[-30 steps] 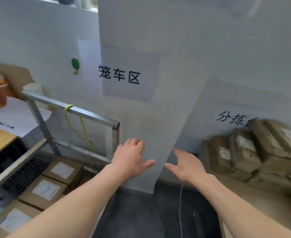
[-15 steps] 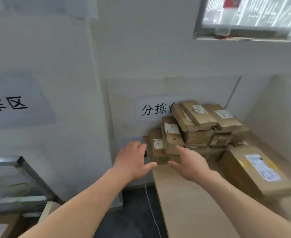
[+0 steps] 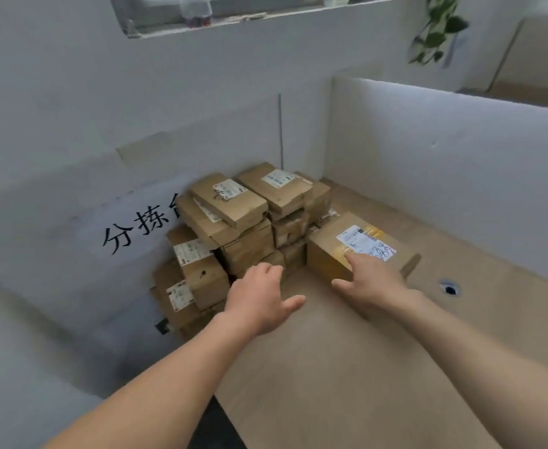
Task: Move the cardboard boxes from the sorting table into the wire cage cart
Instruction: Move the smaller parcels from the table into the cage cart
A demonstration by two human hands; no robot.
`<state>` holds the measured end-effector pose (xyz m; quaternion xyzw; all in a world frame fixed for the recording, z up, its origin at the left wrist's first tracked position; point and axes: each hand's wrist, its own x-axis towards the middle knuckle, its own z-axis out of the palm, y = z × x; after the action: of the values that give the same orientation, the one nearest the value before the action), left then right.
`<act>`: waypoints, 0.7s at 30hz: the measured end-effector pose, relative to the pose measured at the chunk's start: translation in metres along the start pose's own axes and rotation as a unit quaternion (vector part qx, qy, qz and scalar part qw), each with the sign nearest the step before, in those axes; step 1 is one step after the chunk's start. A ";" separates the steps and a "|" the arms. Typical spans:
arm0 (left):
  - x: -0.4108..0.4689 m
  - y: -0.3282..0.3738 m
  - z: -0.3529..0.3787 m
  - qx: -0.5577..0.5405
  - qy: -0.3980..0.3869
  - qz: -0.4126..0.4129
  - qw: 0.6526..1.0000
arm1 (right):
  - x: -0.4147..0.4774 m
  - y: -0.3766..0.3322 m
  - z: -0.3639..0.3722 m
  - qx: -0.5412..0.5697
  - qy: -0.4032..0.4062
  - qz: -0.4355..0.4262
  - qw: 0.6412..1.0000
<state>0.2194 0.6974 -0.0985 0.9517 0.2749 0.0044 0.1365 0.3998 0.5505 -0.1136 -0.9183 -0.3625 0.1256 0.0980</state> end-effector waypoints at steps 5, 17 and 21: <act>0.060 0.034 0.031 -0.019 -0.039 0.039 0.998 | 0.010 0.049 0.000 -0.021 0.000 0.105 0.994; 0.128 0.046 0.069 -0.038 -0.107 0.066 0.991 | 0.073 0.090 -0.001 0.003 0.003 0.196 0.981; 0.140 0.038 0.075 -0.050 -0.116 0.067 0.990 | 0.099 0.097 0.005 -0.020 -0.003 0.201 0.979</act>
<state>0.3643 0.7210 -0.1699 0.9541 0.1919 -0.0829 0.2144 0.5301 0.5498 -0.1600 -0.9738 -0.1735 0.1377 0.0512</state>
